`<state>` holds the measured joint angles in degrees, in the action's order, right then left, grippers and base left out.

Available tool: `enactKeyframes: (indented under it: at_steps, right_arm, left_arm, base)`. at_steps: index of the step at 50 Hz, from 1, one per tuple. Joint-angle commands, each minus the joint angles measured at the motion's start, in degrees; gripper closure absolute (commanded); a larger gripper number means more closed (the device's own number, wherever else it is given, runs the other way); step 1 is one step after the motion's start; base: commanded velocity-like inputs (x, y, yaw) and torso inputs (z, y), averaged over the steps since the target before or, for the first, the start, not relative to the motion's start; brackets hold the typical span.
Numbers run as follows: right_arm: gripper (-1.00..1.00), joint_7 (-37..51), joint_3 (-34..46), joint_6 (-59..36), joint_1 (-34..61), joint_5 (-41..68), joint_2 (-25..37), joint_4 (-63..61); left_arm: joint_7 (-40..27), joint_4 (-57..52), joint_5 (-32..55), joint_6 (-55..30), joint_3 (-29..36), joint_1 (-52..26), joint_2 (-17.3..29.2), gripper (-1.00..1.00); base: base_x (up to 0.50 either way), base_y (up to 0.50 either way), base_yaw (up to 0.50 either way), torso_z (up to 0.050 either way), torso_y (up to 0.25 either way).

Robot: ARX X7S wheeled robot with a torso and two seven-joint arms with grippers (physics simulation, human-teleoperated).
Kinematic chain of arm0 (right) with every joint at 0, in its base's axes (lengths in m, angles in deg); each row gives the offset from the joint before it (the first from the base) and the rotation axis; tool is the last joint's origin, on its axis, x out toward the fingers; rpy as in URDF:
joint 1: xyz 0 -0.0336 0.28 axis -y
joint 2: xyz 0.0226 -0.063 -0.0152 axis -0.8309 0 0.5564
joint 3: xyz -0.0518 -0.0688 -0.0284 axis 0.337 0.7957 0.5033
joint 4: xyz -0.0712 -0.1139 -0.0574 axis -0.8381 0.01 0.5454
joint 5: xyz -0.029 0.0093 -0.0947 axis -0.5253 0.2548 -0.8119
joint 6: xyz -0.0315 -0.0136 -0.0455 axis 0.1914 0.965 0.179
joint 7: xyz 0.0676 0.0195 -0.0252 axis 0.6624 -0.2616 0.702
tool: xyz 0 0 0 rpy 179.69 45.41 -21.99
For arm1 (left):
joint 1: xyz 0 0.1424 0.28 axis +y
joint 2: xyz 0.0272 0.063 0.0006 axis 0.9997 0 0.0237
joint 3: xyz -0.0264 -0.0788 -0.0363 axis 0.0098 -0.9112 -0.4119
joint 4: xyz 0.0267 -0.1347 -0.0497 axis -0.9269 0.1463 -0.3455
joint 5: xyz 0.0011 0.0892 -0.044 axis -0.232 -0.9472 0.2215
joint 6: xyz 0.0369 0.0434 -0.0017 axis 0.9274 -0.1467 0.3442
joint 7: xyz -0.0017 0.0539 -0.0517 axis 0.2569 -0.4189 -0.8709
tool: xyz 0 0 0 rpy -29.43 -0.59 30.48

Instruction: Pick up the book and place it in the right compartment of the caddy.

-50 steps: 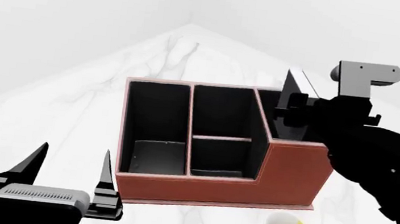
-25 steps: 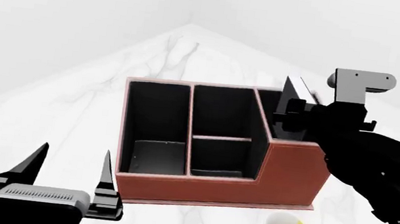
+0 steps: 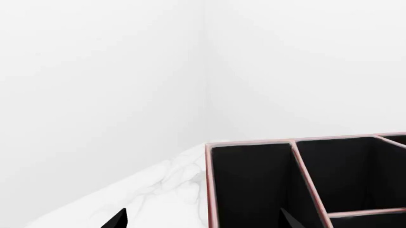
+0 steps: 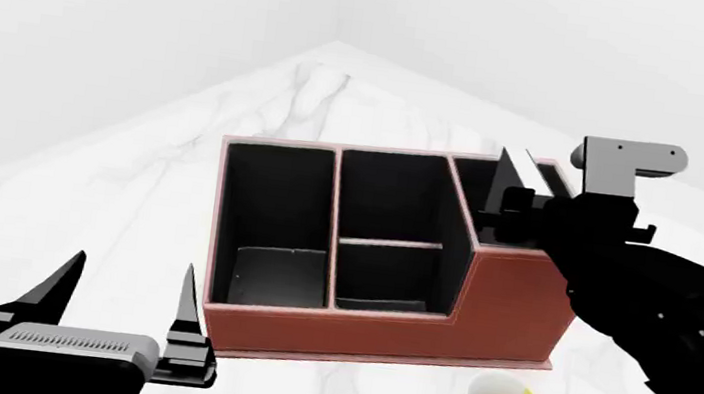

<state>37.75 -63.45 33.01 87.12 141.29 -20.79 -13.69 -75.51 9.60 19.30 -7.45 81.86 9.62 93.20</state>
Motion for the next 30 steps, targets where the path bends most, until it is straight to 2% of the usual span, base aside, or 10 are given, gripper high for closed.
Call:
enactKeyframes:
  at_steps: [1,30]
  right_arm:
    - [1.00,-0.74,-0.41,0.71,0.49,-3.13,0.27,-0.41]
    - [1.00,-1.29,0.29,1.50,0.07,-3.64,0.13,-0.12]
  left_arm:
    - [-0.10,0.09,0.06,0.01,0.16,-0.13,0.06,-1.00]
    - [-0.35,0.28,0.12,0.29,0.44,-0.20,0.29,-1.00]
  base:
    - [0.00,0.00,0.00,0.000,0.000]
    - [0.00,0.00,0.00,0.000,0.001]
